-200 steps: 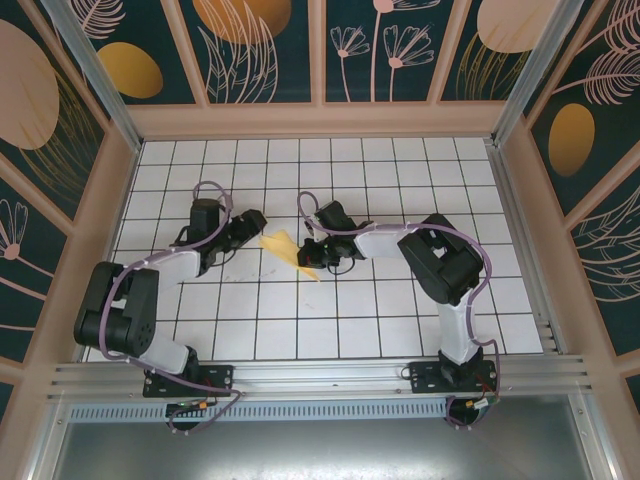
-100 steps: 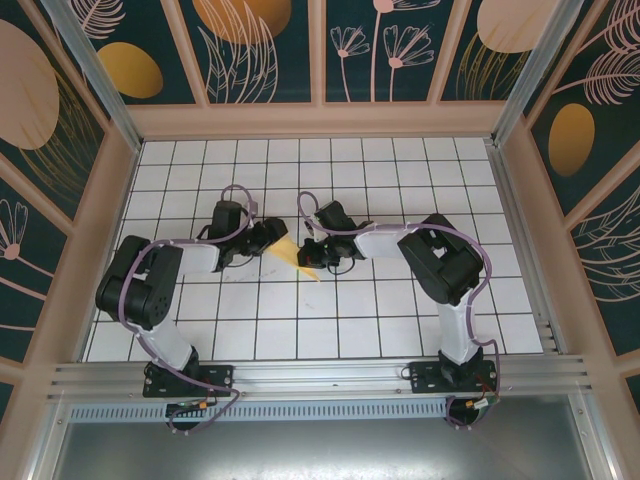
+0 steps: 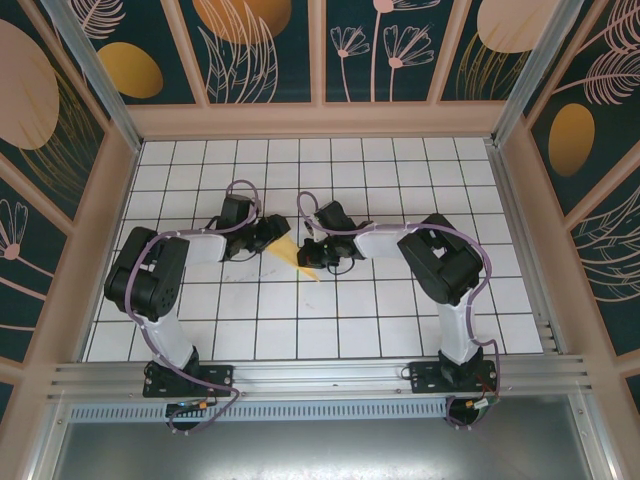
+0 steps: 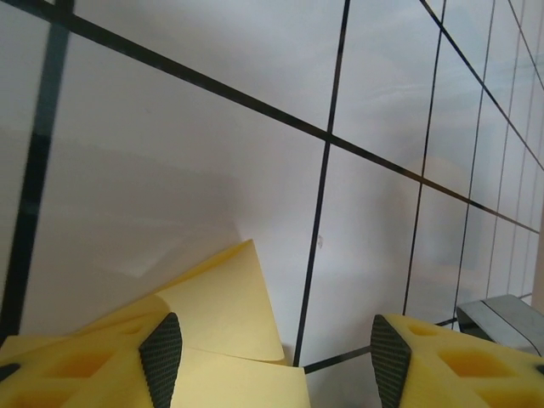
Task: Fold a paper plane with a square sheet of paper (pick it up from the middle)
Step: Fold the wing for the fifth time at the center of the table.
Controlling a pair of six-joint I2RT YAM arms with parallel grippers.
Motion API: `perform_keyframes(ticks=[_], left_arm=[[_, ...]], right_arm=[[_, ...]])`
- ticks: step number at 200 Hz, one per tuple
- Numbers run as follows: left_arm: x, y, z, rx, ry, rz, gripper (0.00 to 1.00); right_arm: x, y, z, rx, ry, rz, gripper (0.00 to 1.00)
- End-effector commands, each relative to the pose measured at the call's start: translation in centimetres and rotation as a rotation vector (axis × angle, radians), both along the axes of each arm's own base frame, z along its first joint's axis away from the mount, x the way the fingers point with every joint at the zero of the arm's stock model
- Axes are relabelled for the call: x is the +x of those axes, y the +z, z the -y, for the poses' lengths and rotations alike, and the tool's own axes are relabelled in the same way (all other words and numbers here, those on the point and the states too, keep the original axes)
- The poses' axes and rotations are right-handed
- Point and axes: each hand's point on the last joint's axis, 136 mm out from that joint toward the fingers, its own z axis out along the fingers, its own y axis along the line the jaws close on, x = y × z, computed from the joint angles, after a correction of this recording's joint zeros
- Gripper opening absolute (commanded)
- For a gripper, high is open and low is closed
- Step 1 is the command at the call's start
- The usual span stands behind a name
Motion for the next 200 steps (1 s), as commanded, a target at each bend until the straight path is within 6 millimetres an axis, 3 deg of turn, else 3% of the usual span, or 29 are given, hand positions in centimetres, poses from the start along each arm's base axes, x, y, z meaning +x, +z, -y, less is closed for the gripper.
perform_keyframes(ticks=[1,26,64,98,145,200], left_arm=[[-0.2,-2.6,-3.3,0.139,0.066,-0.043,0.65],[-0.1,-2.2,-3.6,0.082,0.056,-0.023,0.66],[-0.1,-2.4,-5.5,0.056,0.088,-0.018,0.66],[0.1,-1.9,-5.7,0.040,0.092,-0.014,0.67],[1.4,-1.9,-7.7,0.090,0.132,-0.018,0.69],[2.3,-1.1,-7.7,0.086,0.120,0.008,0.69]], right_arm=[[-4.8,-6.8,4.1,-0.251,0.010,-0.182,0.00],[-5.1,-7.3,4.4,-0.263,0.010,-0.196,0.00],[-5.1,-7.2,4.4,-0.268,0.015,-0.189,0.00],[-5.1,-7.3,4.2,-0.269,0.019,-0.192,0.00],[-5.3,-7.3,4.2,-0.274,0.025,-0.190,0.00],[-5.3,-7.2,3.9,-0.263,0.035,-0.189,0.00]])
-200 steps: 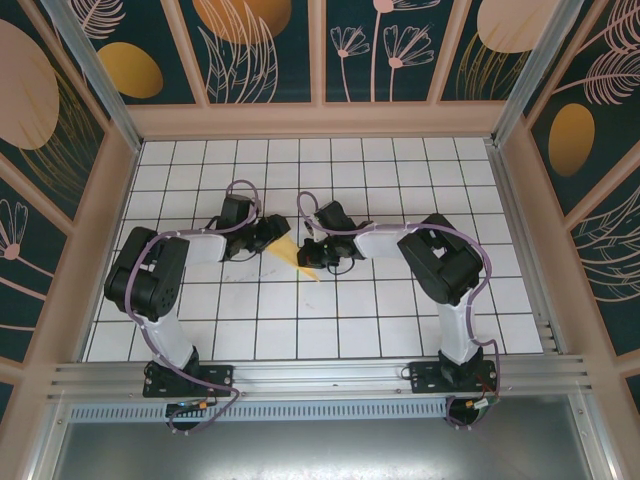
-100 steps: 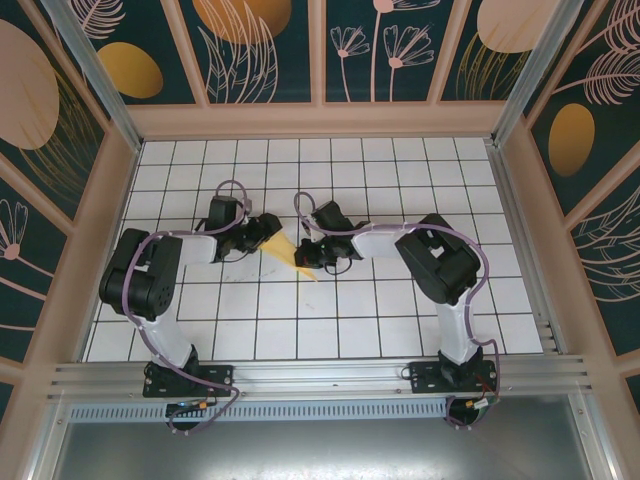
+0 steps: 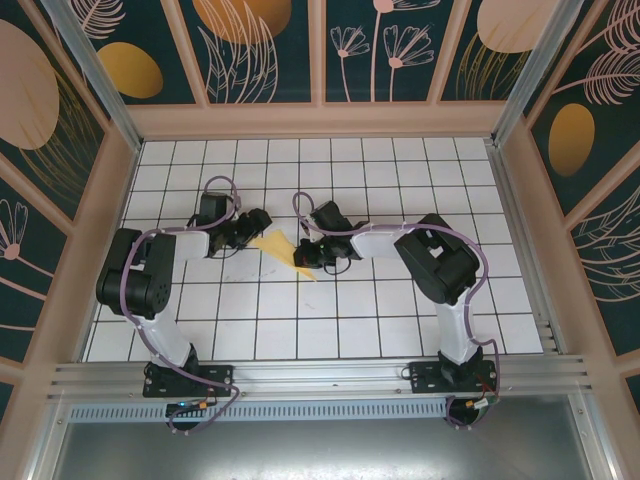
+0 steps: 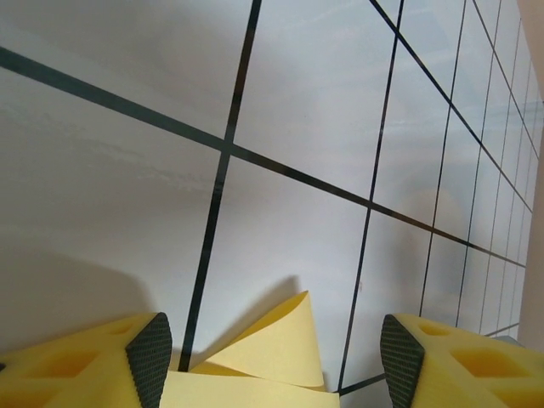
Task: Fold a paper plane with a square sheet of paper (pick it up from the middle)
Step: Fold the wing for the fifth time at the center of the table.
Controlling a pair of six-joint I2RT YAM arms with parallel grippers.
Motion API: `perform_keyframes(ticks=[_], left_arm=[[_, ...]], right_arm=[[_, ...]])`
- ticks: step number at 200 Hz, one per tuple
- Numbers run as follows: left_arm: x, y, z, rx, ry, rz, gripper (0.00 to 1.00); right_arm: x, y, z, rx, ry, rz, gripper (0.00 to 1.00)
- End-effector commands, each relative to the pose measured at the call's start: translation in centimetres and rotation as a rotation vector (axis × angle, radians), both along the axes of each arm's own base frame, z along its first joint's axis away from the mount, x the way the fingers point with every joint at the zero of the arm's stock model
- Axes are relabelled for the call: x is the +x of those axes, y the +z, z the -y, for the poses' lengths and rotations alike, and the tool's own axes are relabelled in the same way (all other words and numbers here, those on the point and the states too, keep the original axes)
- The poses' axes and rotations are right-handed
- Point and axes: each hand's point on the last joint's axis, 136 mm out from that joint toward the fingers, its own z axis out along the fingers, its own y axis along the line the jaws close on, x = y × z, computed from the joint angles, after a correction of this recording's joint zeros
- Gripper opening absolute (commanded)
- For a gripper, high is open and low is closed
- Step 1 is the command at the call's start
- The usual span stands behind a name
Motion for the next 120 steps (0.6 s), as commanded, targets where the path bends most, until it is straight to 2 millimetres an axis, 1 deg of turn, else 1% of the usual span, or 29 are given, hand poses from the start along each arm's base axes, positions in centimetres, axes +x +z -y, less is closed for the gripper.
perform_keyframes(ticks=[1,15,29,33,35,37,47,58,71,88,101,107,120], left_arm=[[0.7,-1.4,-2.8,0.107,0.059,-0.010,0.69],[0.7,-0.3,-2.3,0.076,0.047,0.015,0.69],[0.9,1.6,-2.0,0.054,0.044,0.055,0.70],[0.9,1.7,-2.1,0.054,0.049,0.058,0.70],[1.0,2.6,-2.1,0.050,0.050,0.080,0.70],[1.0,3.1,-2.1,0.048,0.051,0.089,0.70],[0.9,4.4,-1.9,0.027,0.043,0.121,0.69],[0.5,5.5,-1.1,-0.019,0.024,0.141,0.67],[-0.3,6.2,0.8,-0.084,-0.028,0.154,0.64],[-1.7,5.7,3.7,-0.114,-0.111,0.129,0.59],[-2.4,5.1,5.6,-0.125,-0.164,0.116,0.52],[-2.7,4.6,6.1,-0.128,-0.168,0.105,0.50],[-3.0,3.6,6.4,-0.138,-0.160,0.083,0.48]], right_arm=[[-5.3,-7.2,4.7,-0.267,0.022,-0.197,0.00],[-5.3,-7.1,4.6,-0.264,0.024,-0.194,0.00],[-5.3,-7.0,4.5,-0.259,0.026,-0.194,0.00],[-5.3,-7.0,4.5,-0.258,0.026,-0.195,0.00],[-5.3,-7.1,4.4,-0.257,0.027,-0.195,0.00],[-5.3,-7.0,4.4,-0.255,0.028,-0.194,0.00],[-5.2,-6.9,4.2,-0.249,0.027,-0.194,0.00],[-5.1,-6.8,4.1,-0.244,0.025,-0.192,0.00],[-5.0,-6.5,3.8,-0.227,0.028,-0.190,0.00],[-4.8,-6.1,3.4,-0.203,0.028,-0.187,0.00],[-4.7,-5.8,3.1,-0.191,0.028,-0.185,0.00],[-4.6,-5.6,3.0,-0.186,0.027,-0.182,0.00],[-4.4,-5.3,2.8,-0.175,0.025,-0.176,0.00]])
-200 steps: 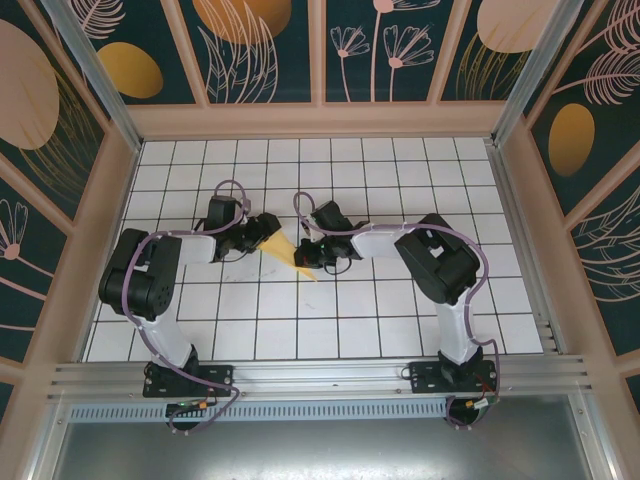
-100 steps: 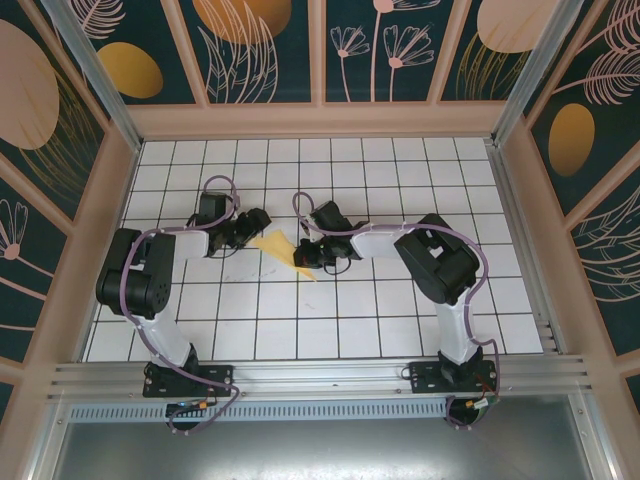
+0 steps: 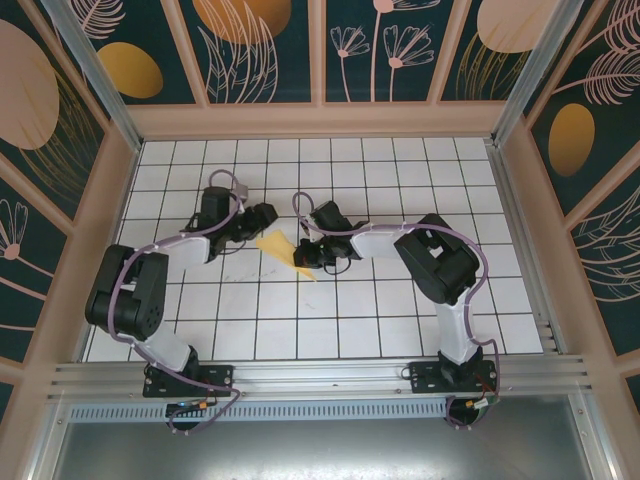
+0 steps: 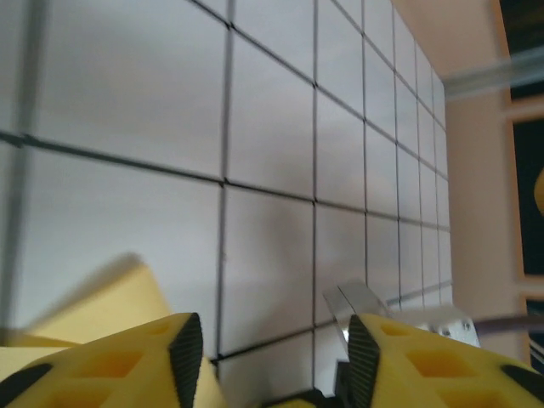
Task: Fold a paper plane with a square sheet of paper (pick it up from the middle)
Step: Fold the wing for the fifth time at the center of the table.
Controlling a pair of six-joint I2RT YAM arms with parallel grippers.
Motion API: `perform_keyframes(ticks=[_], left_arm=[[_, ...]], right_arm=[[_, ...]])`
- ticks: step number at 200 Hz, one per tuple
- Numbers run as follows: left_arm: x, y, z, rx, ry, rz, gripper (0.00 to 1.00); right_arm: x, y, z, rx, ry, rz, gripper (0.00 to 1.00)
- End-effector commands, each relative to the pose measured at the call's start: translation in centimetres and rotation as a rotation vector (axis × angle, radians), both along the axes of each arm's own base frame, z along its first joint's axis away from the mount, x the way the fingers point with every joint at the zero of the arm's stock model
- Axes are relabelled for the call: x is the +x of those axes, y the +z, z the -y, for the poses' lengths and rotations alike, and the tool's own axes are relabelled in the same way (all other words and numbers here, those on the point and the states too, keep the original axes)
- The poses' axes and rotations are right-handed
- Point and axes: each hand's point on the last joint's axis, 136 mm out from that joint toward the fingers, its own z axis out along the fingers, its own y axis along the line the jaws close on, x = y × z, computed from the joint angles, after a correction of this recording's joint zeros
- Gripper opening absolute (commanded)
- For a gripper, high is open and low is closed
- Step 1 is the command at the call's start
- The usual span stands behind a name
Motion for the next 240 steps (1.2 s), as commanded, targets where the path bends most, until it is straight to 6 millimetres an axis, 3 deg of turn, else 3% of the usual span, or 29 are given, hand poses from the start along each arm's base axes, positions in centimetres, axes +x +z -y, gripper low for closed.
perform_keyframes(ticks=[1,45,79,108,136,169,198,240], left_arm=[[-1.5,-2.0,1.8,-0.039,-0.047,-0.052,0.48],[-2.7,-5.5,2.8,-0.048,-0.080,-0.140,0.48],[-3.1,-9.4,1.1,0.078,-0.022,-0.230,0.47],[-3.5,-9.7,1.0,0.092,-0.036,-0.234,0.47],[-3.6,-9.6,1.0,0.103,-0.049,-0.234,0.47],[-3.6,-9.7,1.0,0.107,-0.054,-0.234,0.47],[-3.6,-9.8,0.8,0.120,-0.042,-0.234,0.48],[-3.6,-10.4,0.5,0.139,-0.032,-0.248,0.46]], right_arm=[[-4.4,-5.4,2.9,-0.179,0.021,-0.177,0.00],[-3.8,-4.0,2.1,-0.130,0.023,-0.154,0.00],[-2.9,-0.7,0.7,-0.038,0.029,-0.103,0.00],[-2.3,2.9,-1.1,0.087,0.067,-0.073,0.00],[-2.2,3.7,-2.1,0.139,0.102,-0.079,0.00],[-3.0,1.6,-1.7,0.100,0.109,-0.115,0.00],[-4.1,-1.6,1.4,0.005,0.065,-0.170,0.00],[-7.3,-2.6,3.9,-0.012,0.084,-0.232,0.00]])
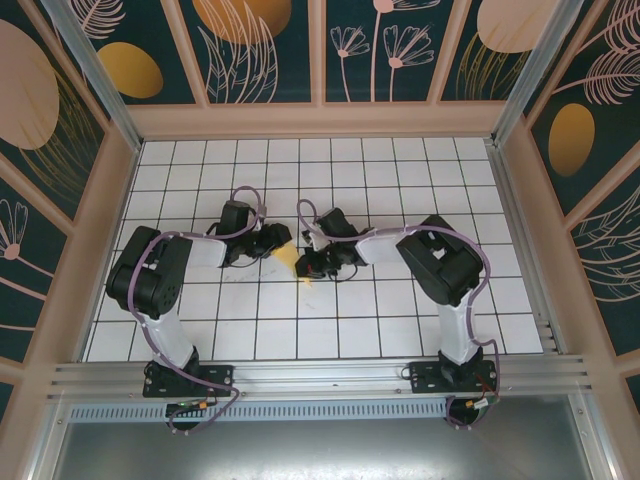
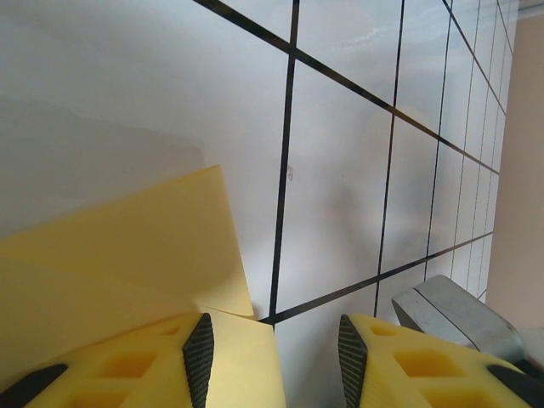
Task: Fold a paper plane with a square sheet of paper (pick it up from the middle)
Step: Fold the wing for the fifth time at the center of the table.
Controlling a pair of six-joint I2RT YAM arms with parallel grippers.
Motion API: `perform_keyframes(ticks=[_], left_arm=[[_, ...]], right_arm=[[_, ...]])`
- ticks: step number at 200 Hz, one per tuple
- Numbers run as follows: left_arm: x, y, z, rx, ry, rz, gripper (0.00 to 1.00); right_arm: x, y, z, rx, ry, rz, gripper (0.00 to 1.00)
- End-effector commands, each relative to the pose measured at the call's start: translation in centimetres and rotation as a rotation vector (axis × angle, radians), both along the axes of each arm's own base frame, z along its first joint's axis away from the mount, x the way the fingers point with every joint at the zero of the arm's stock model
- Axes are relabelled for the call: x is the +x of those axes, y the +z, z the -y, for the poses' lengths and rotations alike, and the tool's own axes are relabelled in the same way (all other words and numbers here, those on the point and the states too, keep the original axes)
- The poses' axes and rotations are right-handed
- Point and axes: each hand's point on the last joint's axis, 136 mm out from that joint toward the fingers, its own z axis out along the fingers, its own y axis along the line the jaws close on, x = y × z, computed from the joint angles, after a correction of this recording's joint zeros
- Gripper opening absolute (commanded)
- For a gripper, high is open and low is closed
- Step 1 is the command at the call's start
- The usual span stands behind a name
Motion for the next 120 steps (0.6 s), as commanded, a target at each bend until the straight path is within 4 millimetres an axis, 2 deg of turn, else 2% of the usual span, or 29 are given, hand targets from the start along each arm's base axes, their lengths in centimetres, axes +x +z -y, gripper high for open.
perform_keyframes(ticks=[1,59,82,120], left_arm=[[-1.3,-4.1,-1.7,0.119,0.031,-0.098,0.46],[-1.3,-4.0,-1.6,0.117,0.021,-0.092,0.47],[-1.1,-4.0,-1.6,0.123,0.012,-0.088,0.47],[-1.2,-3.6,-0.7,0.119,-0.016,-0.077,0.47]], right_arm=[[-3.9,-2.7,3.4,-0.115,0.014,-0.121,0.00],[-6.0,-2.7,5.1,-0.105,-0.005,-0.142,0.00],[-5.5,-1.2,5.2,-0.087,-0.017,-0.098,0.00],[-4.0,0.7,6.7,-0.081,-0.096,-0.022,0.00]])
